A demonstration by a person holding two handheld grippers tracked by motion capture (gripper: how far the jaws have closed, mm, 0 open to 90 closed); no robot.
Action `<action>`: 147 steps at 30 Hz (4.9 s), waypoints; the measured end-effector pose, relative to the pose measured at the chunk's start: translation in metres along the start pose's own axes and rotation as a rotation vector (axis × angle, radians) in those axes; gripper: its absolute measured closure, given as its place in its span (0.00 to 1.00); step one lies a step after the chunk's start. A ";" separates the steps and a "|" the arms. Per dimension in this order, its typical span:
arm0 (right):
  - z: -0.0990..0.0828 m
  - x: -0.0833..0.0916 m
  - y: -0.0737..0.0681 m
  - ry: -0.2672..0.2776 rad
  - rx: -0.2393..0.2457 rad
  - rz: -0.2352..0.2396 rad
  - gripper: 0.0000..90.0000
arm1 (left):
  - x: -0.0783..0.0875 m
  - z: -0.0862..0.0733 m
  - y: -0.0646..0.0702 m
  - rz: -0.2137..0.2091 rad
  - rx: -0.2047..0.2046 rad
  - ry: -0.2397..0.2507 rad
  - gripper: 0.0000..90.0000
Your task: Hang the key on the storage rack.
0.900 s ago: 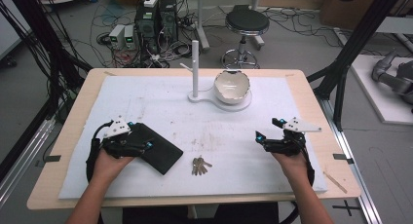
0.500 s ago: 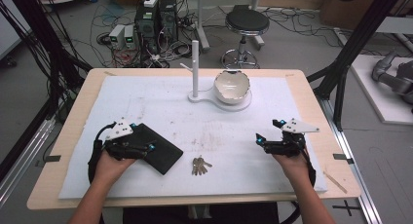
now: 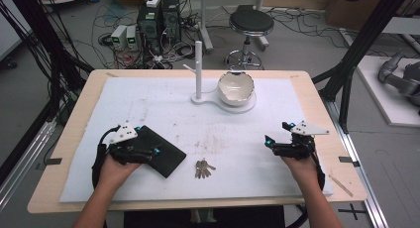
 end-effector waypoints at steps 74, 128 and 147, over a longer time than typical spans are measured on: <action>-0.007 -0.007 0.002 -0.055 0.045 -0.009 0.16 | -0.086 0.040 0.096 -0.189 -0.005 -0.214 0.98; -0.011 -0.011 0.000 -0.070 0.043 0.004 0.17 | -0.093 0.250 -0.043 -0.003 -0.064 -0.050 0.98; -0.011 -0.012 -0.001 -0.068 0.058 0.006 0.17 | -0.113 0.244 -0.063 0.058 -0.025 -0.083 0.98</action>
Point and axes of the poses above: each handheld gripper's, and its own axes: x roughly backward along the jaws, z roughly out of its top, y roughly to its right, the point moved 5 cm from there along -x, roughly forward along the jaws, and after that the axes turned 5 degrees about -z, right-handed, at the moved point
